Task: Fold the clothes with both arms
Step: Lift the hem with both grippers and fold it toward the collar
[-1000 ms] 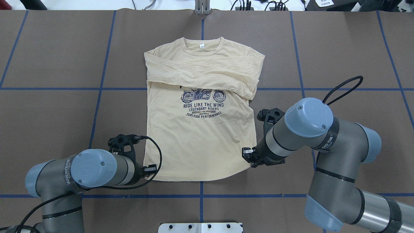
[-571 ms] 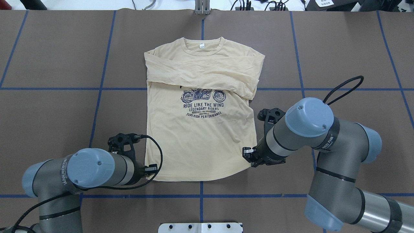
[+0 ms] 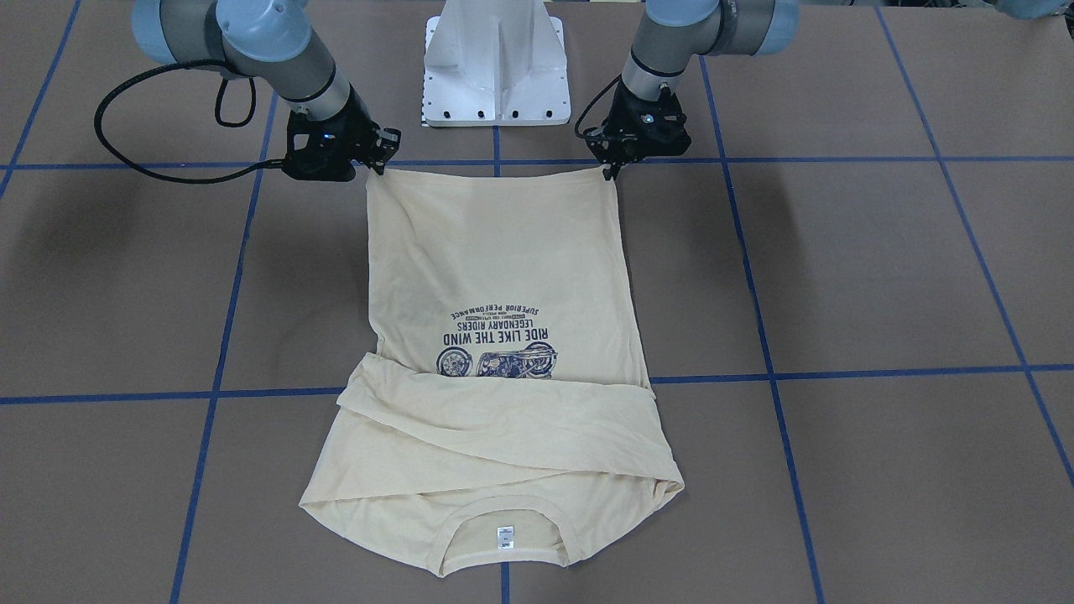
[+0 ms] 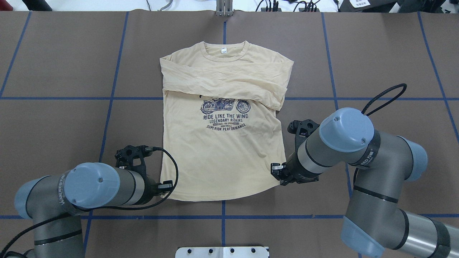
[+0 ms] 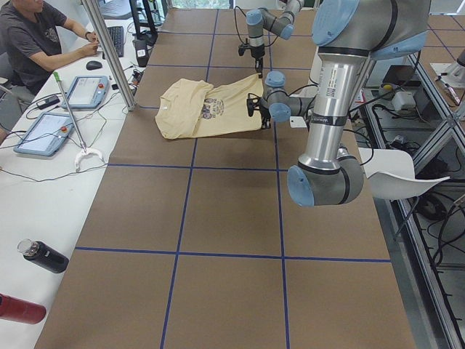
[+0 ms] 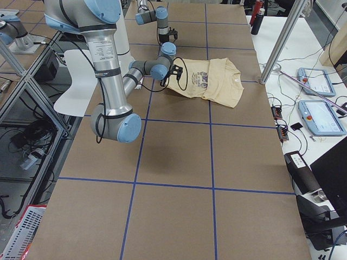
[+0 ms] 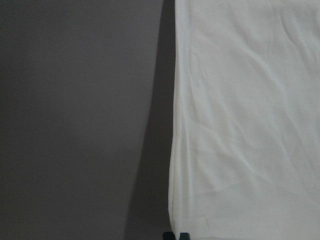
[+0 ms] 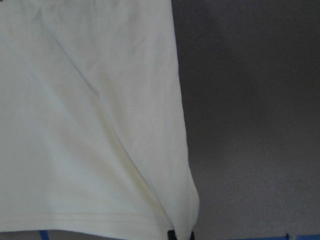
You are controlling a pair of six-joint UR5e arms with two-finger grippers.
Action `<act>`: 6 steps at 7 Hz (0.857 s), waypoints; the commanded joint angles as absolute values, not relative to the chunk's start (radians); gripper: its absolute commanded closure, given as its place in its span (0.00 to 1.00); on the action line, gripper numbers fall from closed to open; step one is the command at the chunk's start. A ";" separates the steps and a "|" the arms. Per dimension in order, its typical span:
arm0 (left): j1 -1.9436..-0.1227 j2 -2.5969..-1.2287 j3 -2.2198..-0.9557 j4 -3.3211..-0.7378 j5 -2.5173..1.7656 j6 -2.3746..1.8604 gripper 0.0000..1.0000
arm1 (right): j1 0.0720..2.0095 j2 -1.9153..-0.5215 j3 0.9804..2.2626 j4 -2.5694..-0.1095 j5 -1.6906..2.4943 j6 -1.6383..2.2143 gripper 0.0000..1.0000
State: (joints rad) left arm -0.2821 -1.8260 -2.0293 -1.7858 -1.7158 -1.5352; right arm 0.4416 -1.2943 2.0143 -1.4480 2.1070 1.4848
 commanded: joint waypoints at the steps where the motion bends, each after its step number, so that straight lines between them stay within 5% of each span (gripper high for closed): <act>1: -0.220 -1.825 -2.081 -1.686 -1.717 -1.532 1.00 | 0.369 -1.321 2.045 -1.448 2.143 1.570 1.00; 6: -0.124 -1.833 -2.174 -1.539 -1.716 -1.532 1.00 | 0.284 -1.358 2.145 -1.447 2.145 1.721 1.00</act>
State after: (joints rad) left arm -0.1199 -1.8270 -2.1647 -1.5490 -1.7141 -1.5324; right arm 0.2686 -1.3563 2.1424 -1.4466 2.1494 1.7148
